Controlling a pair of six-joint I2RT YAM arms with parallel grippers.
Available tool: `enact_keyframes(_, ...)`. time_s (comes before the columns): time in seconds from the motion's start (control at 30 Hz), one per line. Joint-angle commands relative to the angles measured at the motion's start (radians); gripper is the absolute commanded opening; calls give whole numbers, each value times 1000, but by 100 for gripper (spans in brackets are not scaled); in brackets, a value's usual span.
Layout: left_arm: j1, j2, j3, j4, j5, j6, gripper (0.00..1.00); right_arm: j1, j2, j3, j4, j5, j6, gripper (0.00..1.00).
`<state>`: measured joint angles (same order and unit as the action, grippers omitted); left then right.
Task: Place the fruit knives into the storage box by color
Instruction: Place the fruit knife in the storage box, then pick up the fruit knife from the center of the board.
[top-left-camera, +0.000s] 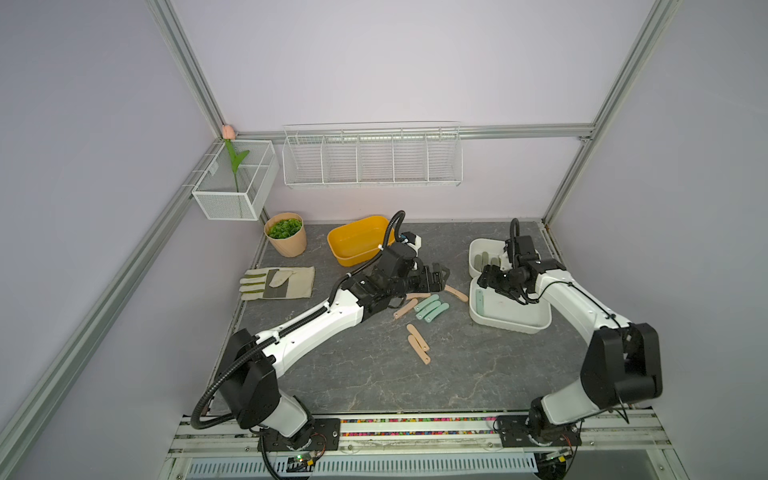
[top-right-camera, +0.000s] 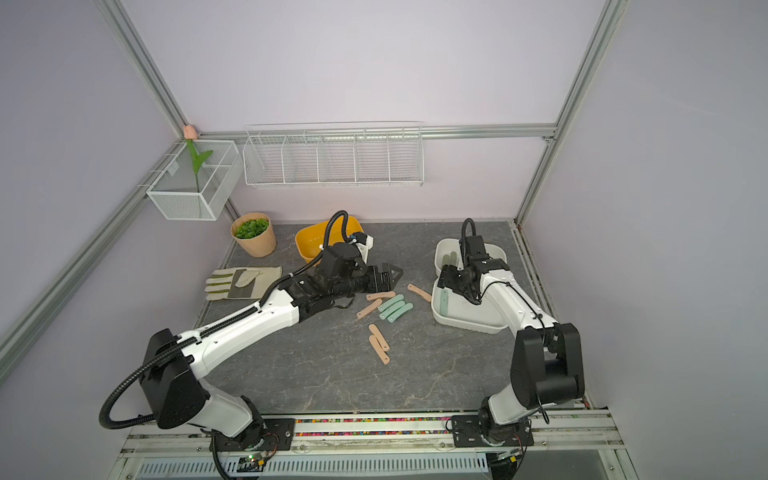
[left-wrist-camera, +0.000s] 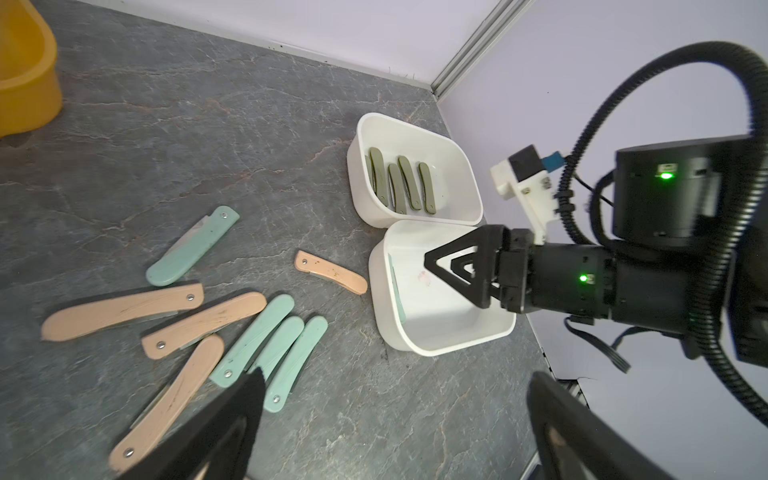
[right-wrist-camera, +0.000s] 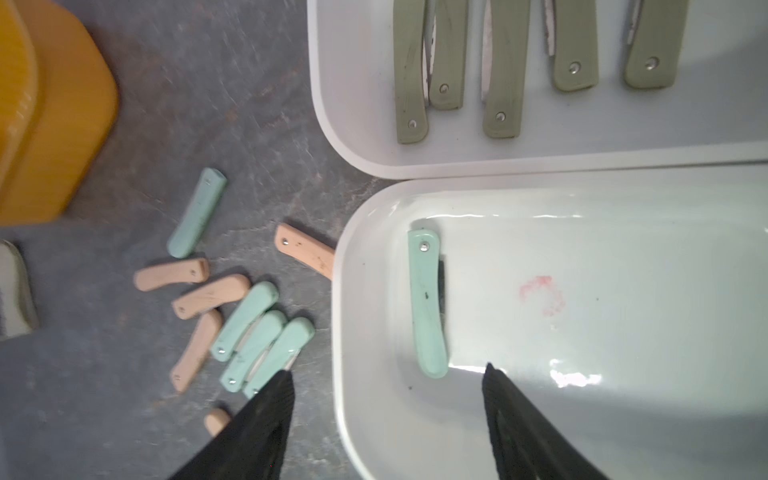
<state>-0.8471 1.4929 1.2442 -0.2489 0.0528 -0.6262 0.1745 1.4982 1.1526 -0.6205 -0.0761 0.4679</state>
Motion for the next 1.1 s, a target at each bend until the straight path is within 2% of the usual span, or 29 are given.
enact_keyframes(0.0, 43, -65, -67, -35, -45, 23, 99, 57, -60, -14, -68, 2, 8, 87)
enact_keyframes(0.1, 98, -133, -132, -36, -48, 21, 99, 132, -91, -4, -86, 33, 34, 93)
enact_keyframes(0.27, 171, -227, -207, -59, -56, 42, 99, 263, -73, 13, -76, 82, 90, 96)
enact_keyframes(0.5, 236, -319, -268, -79, -40, 65, 99, 399, 138, 80, -88, 208, 155, 96)
enact_keyframes(0.77, 244, -344, -291, -87, -32, 74, 99, 456, 332, 191, -114, 306, 191, 95)
enact_keyframes(1.07, 243, -327, -296, -65, -13, 68, 100, 477, 433, 233, -119, 325, 202, 95)
